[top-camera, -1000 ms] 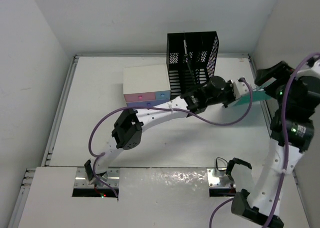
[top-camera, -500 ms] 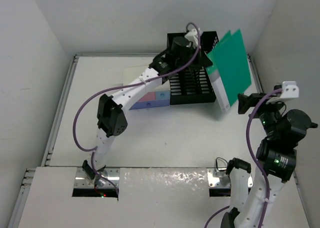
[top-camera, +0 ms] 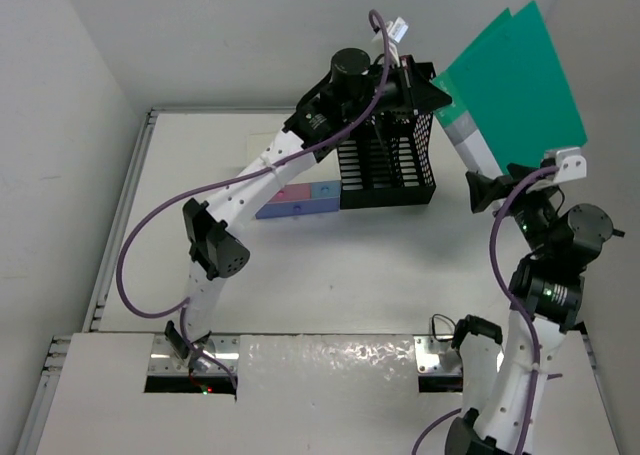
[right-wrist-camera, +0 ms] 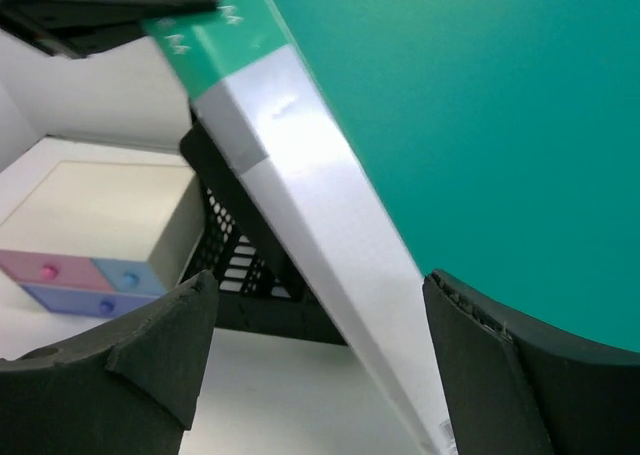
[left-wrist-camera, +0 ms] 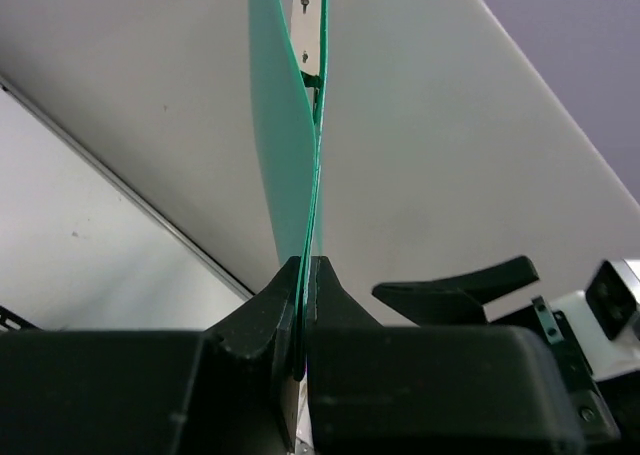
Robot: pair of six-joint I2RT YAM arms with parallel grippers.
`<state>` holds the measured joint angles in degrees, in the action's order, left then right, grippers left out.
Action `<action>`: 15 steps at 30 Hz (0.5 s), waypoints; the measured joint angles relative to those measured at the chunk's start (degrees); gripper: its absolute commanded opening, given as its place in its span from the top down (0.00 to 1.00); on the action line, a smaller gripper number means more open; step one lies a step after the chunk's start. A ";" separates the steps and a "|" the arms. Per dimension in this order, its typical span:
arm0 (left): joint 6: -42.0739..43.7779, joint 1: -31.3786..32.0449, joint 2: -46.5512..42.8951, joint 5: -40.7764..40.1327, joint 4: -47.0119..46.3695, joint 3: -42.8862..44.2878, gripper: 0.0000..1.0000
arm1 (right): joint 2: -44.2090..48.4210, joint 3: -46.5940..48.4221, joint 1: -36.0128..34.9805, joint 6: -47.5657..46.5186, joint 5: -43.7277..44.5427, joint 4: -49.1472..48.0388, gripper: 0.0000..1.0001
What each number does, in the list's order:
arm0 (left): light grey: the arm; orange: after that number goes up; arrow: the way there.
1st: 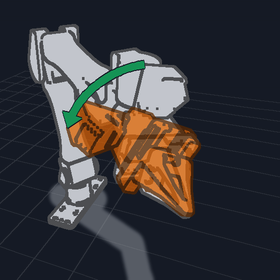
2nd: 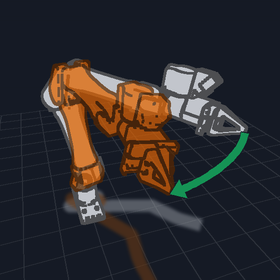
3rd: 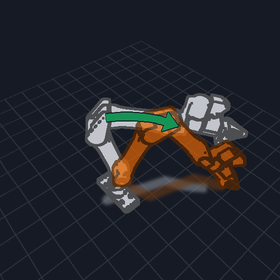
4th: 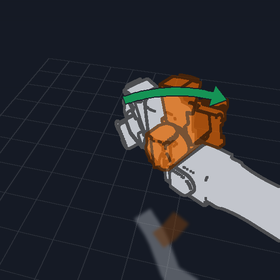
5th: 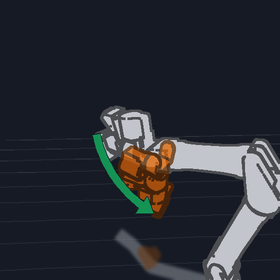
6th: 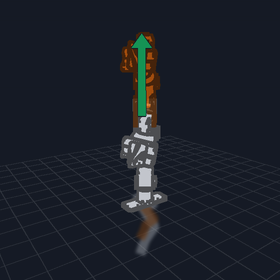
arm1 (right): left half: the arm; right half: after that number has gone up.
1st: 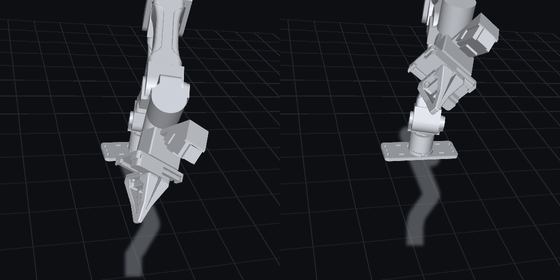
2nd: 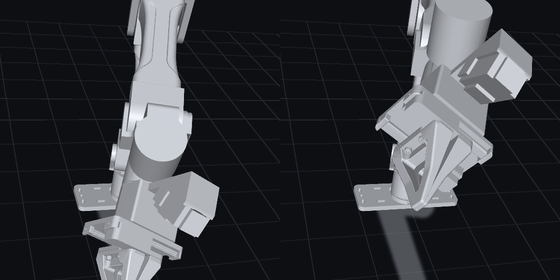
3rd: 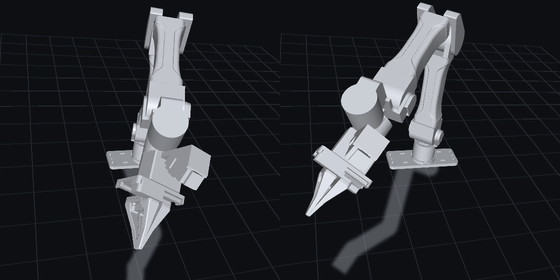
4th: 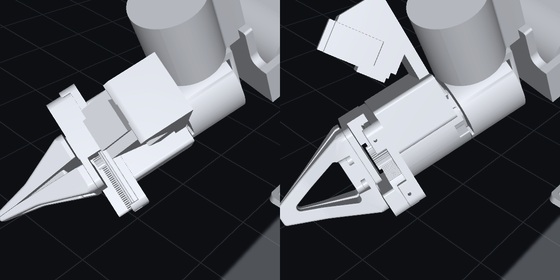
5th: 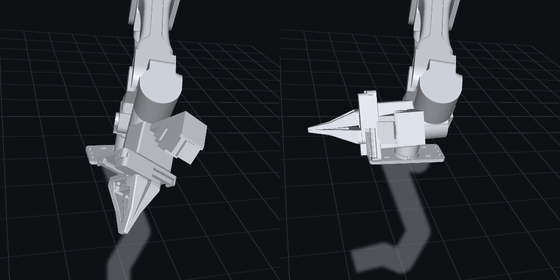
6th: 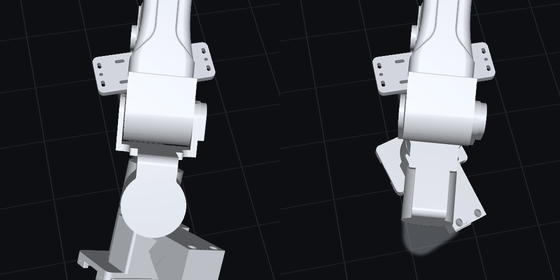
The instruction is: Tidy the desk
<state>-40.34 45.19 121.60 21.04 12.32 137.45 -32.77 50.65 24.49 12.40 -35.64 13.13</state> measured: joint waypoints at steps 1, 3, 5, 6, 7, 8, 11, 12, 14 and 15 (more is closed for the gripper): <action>0.02 -0.02 0.00 -0.04 -0.11 0.39 1.00 | -1.31 0.66 0.00 -0.07 0.44 -0.24 0.19; 0.31 -0.22 0.00 -0.37 -0.07 0.87 1.00 | -4.46 2.84 -0.35 -0.63 1.88 0.02 0.18; 1.14 -0.55 0.00 -0.74 -0.04 0.87 1.00 | -8.24 6.08 -1.90 -2.23 4.33 0.50 0.16; 1.42 -0.74 0.00 -0.92 0.15 0.83 1.00 | -9.75 7.50 -3.28 -3.02 5.20 0.48 0.12; 1.77 -0.96 0.00 -1.07 0.28 0.72 1.00 | -11.28 8.70 -5.09 -4.13 5.97 0.48 0.09; 2.16 -1.22 0.00 -1.16 0.31 0.52 1.00 | -12.48 9.57 -8.15 -6.45 7.19 0.33 0.08; 2.80 -2.23 0.09 -1.44 0.68 0.28 1.00 | -14.29 9.75 -21.38 -13.92 8.98 -0.68 0.08; 2.84 -2.58 0.13 -1.49 0.72 0.28 1.00 | -14.84 9.68 -29.05 -17.97 13.62 -0.35 0.08; 2.91 -3.17 0.13 -1.51 0.74 0.28 1.00 | -15.72 9.27 -38.60 -23.02 19.87 -0.37 0.06; 2.99 -3.45 0.13 -1.49 0.70 0.28 1.00 | -15.74 7.76 -44.50 -25.92 25.62 -2.03 0.06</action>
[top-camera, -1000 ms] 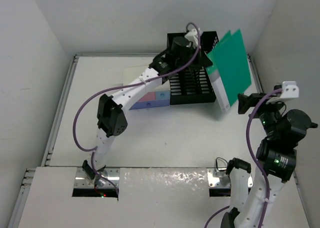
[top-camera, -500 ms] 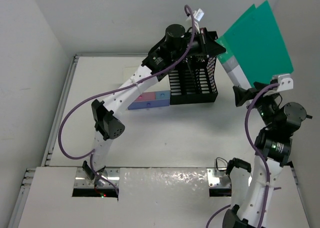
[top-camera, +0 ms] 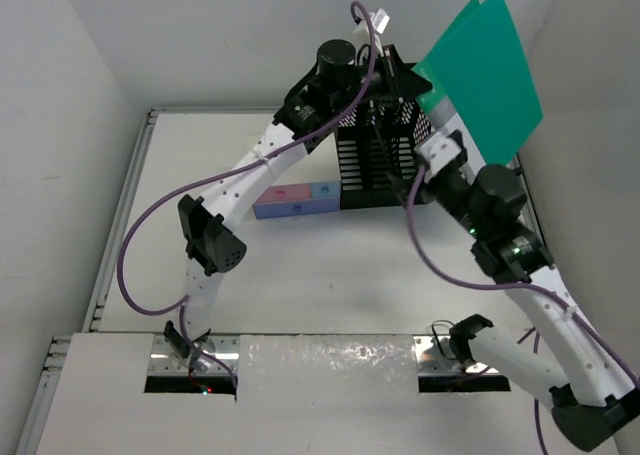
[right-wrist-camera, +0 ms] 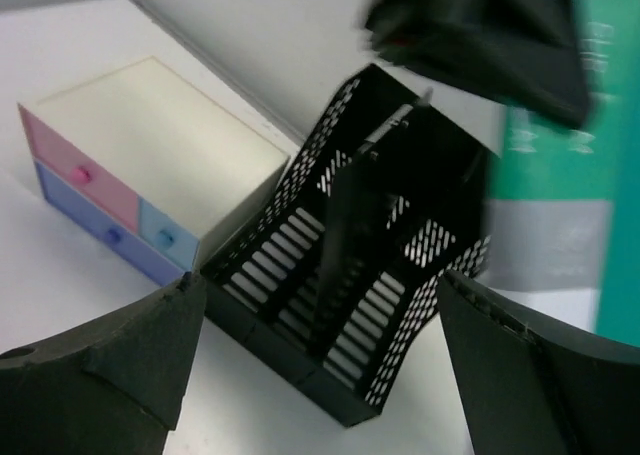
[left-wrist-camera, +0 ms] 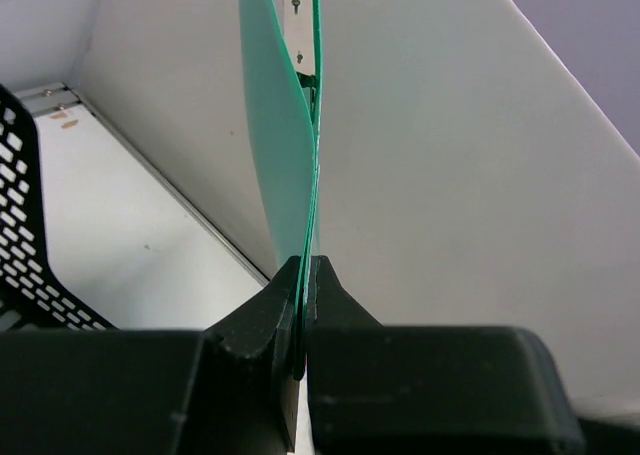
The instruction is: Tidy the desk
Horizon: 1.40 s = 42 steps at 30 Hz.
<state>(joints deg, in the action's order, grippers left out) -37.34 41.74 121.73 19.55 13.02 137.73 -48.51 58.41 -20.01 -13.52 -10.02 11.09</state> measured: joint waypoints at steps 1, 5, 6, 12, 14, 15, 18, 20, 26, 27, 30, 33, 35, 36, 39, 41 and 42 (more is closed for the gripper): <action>0.04 -0.26 0.00 0.00 -0.02 0.00 1.00 | 0.07 -1.77 -3.58 -2.27 3.98 -1.25 0.06; 0.28 -1.33 0.00 0.22 0.09 0.00 1.00 | 1.84 -12.44 -9.29 -7.72 19.26 -10.36 0.07; 0.39 -1.53 0.00 0.26 0.11 0.00 1.00 | 1.11 -13.70 -9.31 -8.74 22.75 -12.44 0.07; 1.68 -2.08 -0.13 0.44 0.46 -2.05 1.00 | -7.06 -15.52 -13.35 -17.27 40.79 -28.87 0.09; 2.34 -2.08 -0.13 0.44 1.05 -2.89 1.00 | -9.16 -16.85 -16.39 -21.81 45.88 -35.52 0.09; 2.47 -2.08 -0.13 0.44 1.42 -3.23 1.00 | -10.34 -17.16 -17.38 -23.87 47.78 -38.34 0.09; 2.78 -2.08 -0.13 0.50 2.51 -3.85 1.00 | -14.78 -17.03 -18.73 -29.11 52.63 -46.01 0.10; 2.80 -2.08 -0.24 0.81 2.99 -4.24 1.00 | -18.60 -16.15 -17.99 -32.94 55.84 -50.82 0.12; 3.02 -2.10 -2.80 2.03 4.70 -6.84 1.00 | -23.76 -15.19 -12.09 -35.82 60.00 -56.08 0.31; 3.02 -2.08 -3.54 2.14 4.81 -7.37 1.00 | -23.47 -15.19 -11.10 -34.84 60.06 -56.24 0.35; 2.93 -2.03 -5.75 2.78 4.72 -8.39 1.00 | -22.84 -15.19 -9.77 -33.07 59.43 -56.43 0.61; 2.82 -1.66 -7.82 4.17 4.02 -8.90 1.00 | -22.82 -15.13 -9.75 -33.40 58.14 -55.71 1.00; 4.00 -1.33 -8.52 4.79 3.37 -9.51 0.79 | -22.69 -15.08 -9.90 -32.41 57.59 -55.76 1.00; 4.63 -1.36 -8.72 5.29 2.99 -9.94 0.60 | -22.49 -15.08 -9.90 -32.17 57.66 -55.58 1.00; 8.20 -1.99 -9.57 7.58 2.75 -11.19 0.00 | -21.24 -15.10 -8.37 -29.16 59.58 -53.75 1.00; 12.72 -2.19 -10.67 8.13 3.58 -11.45 0.00 | -19.47 -15.15 -6.51 -26.08 59.95 -51.10 1.00; 15.19 -2.34 -11.56 8.07 4.39 -11.58 0.00 | -18.40 -15.17 -5.64 -24.24 59.87 -49.86 1.00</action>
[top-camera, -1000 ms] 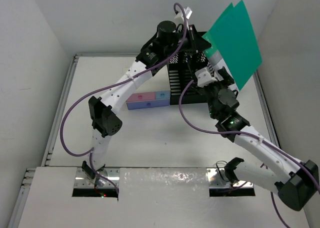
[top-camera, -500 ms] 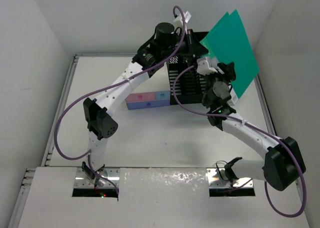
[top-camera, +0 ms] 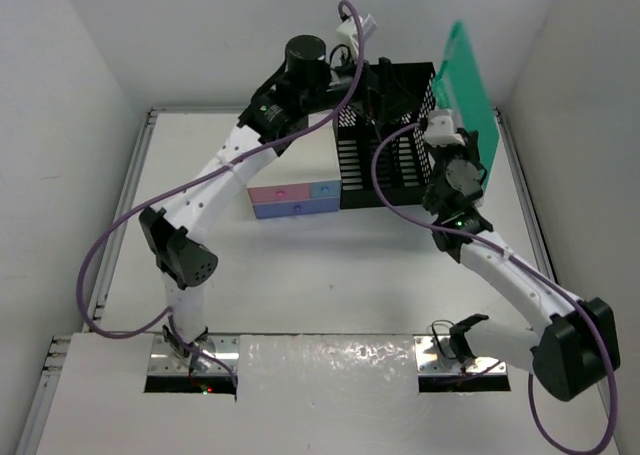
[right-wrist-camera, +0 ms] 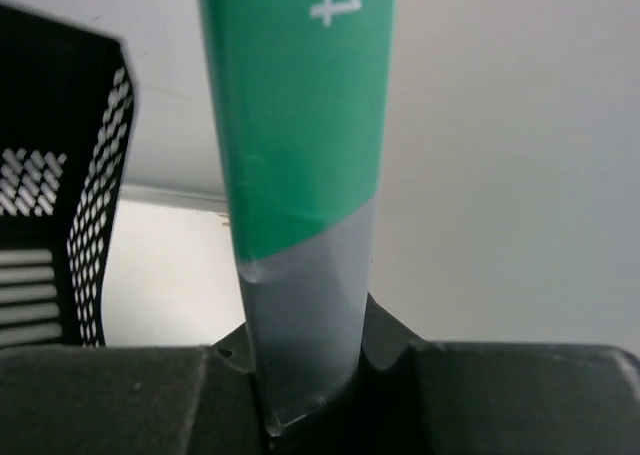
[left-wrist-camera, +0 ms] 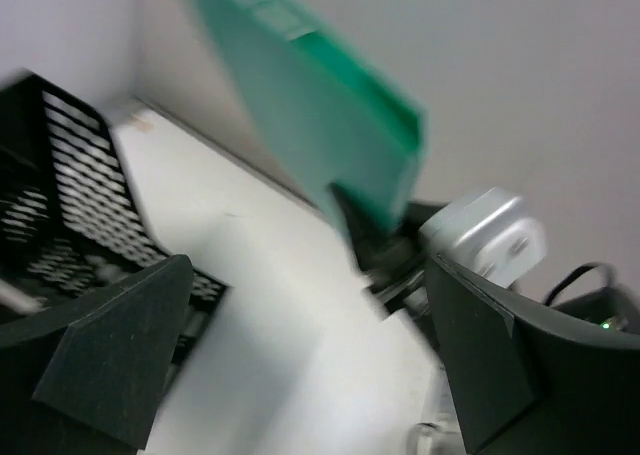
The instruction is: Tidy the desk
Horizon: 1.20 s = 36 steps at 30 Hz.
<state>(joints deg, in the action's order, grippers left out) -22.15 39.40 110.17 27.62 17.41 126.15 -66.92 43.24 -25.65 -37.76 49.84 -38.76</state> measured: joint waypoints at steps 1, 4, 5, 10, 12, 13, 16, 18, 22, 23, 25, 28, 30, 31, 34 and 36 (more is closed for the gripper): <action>3.69 -0.09 -1.22 -0.90 1.36 0.00 0.00 | 1.60 -0.15 1.09 2.49 -0.44 1.51 1.00; 13.92 -0.09 -5.95 -6.84 5.14 0.00 0.00 | 7.43 -0.31 4.72 10.12 -3.06 4.98 1.00; 16.94 -0.09 -7.69 -9.14 6.38 0.00 0.00 | 9.38 -0.28 5.88 12.41 -4.28 5.75 1.00; 33.83 -0.20 -19.34 -25.16 9.42 -3.19 0.00 | 16.22 1.22 9.07 23.71 -14.51 9.07 1.00; 38.05 -1.84 -23.96 -29.92 9.77 -6.64 0.00 | 15.96 3.87 9.29 27.63 -21.51 11.39 1.00; 39.67 -3.82 -26.10 -31.74 10.01 -8.50 0.00 | 15.28 5.42 9.38 29.33 -25.24 12.13 1.00; 41.31 -12.59 -29.86 -33.62 10.16 -14.40 0.00 | 13.09 7.87 9.62 34.62 -35.87 12.26 1.00; 41.68 -17.73 -31.28 -34.62 9.88 -19.15 0.00 | 11.39 8.48 10.16 37.86 -42.34 12.22 1.00; 41.90 -24.28 -31.71 -34.53 10.84 -29.18 0.00 | 7.21 8.63 11.21 41.62 -46.82 11.65 1.00; 41.97 -25.24 -31.69 -34.21 11.13 -31.15 0.00 | 6.36 8.31 11.28 42.03 -46.10 11.21 1.00; 42.05 -26.82 -31.69 -33.55 11.87 -33.92 0.00 | 5.88 6.49 11.50 42.29 -43.78 9.51 1.00; 42.03 -28.96 -31.69 -32.65 11.85 -35.54 0.00 | 5.86 3.26 12.02 42.32 -41.05 6.01 1.00; 41.99 -30.10 -31.69 -32.33 11.08 -35.89 0.00 | 5.44 2.29 12.39 42.32 -40.52 4.04 1.00; 41.94 -30.56 -31.69 -32.20 10.62 -36.02 0.00 | 4.92 2.29 12.68 42.34 -40.46 2.91 1.00; 41.72 -31.34 -31.69 -31.98 9.27 -36.72 0.00 | 3.13 2.29 13.97 42.97 -41.09 -0.44 1.00; 41.59 -31.50 -31.69 -31.82 8.61 -37.38 0.01 | 1.51 2.29 15.47 44.00 -42.32 -2.47 1.00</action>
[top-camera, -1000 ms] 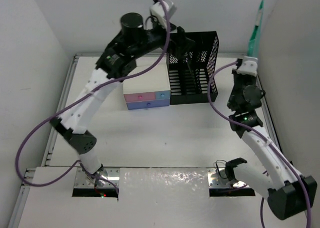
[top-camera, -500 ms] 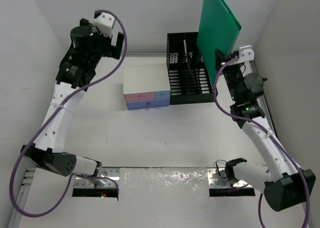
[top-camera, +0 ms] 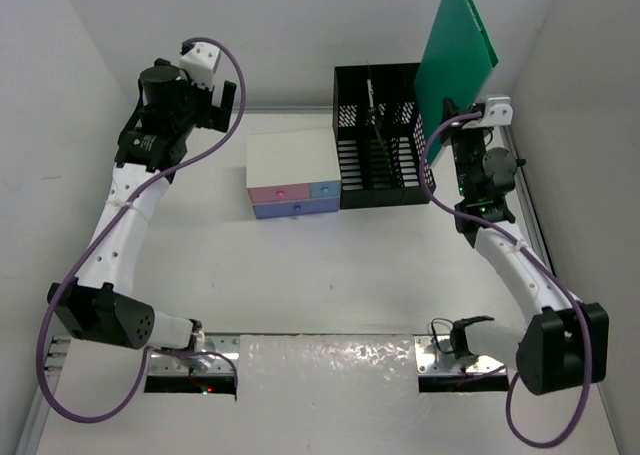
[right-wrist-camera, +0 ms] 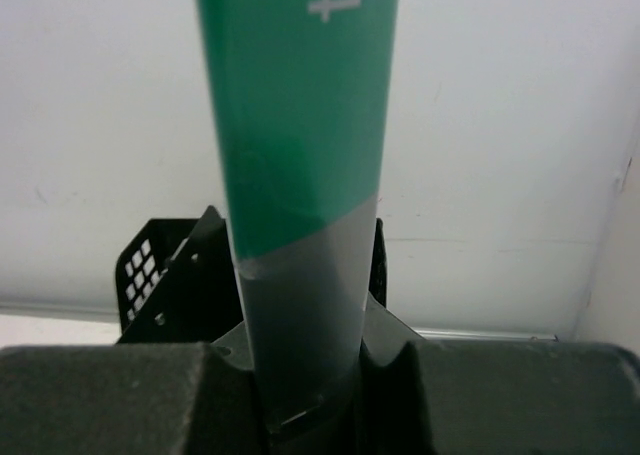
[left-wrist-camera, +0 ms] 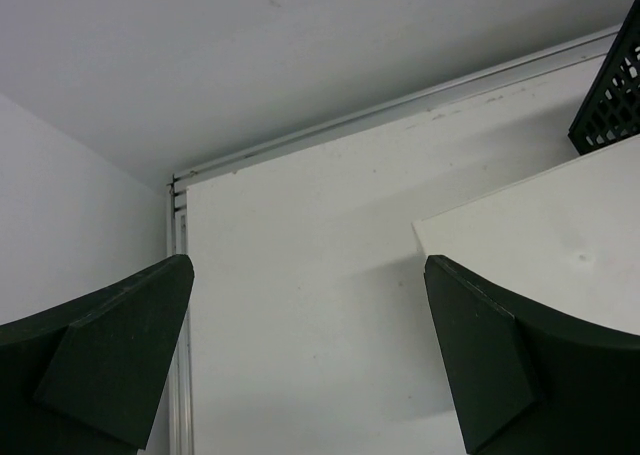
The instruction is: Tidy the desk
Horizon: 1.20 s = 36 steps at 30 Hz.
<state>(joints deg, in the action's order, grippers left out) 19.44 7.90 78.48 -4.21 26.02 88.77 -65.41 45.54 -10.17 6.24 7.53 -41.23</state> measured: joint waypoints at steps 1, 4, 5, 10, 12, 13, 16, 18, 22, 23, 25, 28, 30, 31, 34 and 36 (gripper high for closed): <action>-0.04 -0.07 0.00 0.04 -0.28 -0.37 0.00 | -1.16 0.00 1.09 0.76 -0.87 -1.38 1.00; -0.07 -0.39 0.00 0.28 -0.96 -1.42 0.00 | -5.07 -0.11 4.24 3.04 -3.32 -5.90 1.00; -0.09 -0.55 0.00 0.44 -1.03 -1.70 0.00 | -6.40 -0.37 4.98 3.39 -3.69 -7.65 1.00; -0.24 -1.27 0.00 0.87 -1.27 -3.02 0.01 | -12.41 -4.46 5.97 4.92 -6.05 -17.40 1.00; -0.24 -1.27 0.00 0.81 -1.36 -3.34 0.00 | -14.84 -5.42 5.92 5.55 -7.65 -20.90 1.00; -0.24 -1.27 0.00 0.81 -1.36 -3.41 0.00 | -15.93 -5.53 5.92 5.75 -8.33 -22.03 1.00; -0.24 -1.27 0.00 0.59 -1.38 -3.45 0.01 | -18.82 -5.62 5.81 5.84 -10.56 -25.46 1.00; -0.26 -1.27 0.00 0.42 -1.40 -3.50 0.00 | -20.39 -5.86 5.81 5.81 -11.39 -27.19 1.00; -0.50 -1.27 0.00 0.42 -1.36 -4.04 0.00 | -24.50 -6.69 5.81 5.35 -12.81 -29.68 1.00; -0.52 -1.27 0.00 0.42 -1.33 -4.24 0.00 | -25.70 -7.10 5.81 5.20 -13.03 -29.90 1.00; -0.61 -1.27 0.00 0.35 -1.25 -4.66 0.00 | -28.26 -7.91 5.81 4.68 -13.31 -30.29 1.00; -0.74 -1.27 0.00 -0.04 -1.20 -5.35 0.00 | -32.28 -8.02 5.84 4.26 -13.38 -33.79 1.00; -0.87 -1.27 0.00 -0.48 -0.96 -5.75 0.00 | -35.76 -8.22 5.86 4.15 -13.27 -33.79 1.00; -0.92 -1.27 0.00 -0.66 -0.94 -5.95 0.00 | -37.35 -8.41 5.88 4.22 -13.27 -33.75 1.00; -0.96 -1.27 0.00 -1.05 -0.92 -6.56 0.00 | -41.03 -9.53 5.88 4.22 -13.05 -34.82 1.00; -1.20 -1.27 0.00 -1.16 -0.96 -7.06 0.00 | -41.07 -9.55 5.88 4.09 -12.52 -35.30 1.00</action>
<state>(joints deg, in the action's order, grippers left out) 18.24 6.63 78.48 -5.37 25.06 81.71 -106.48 35.99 -4.29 10.33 -4.99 -76.53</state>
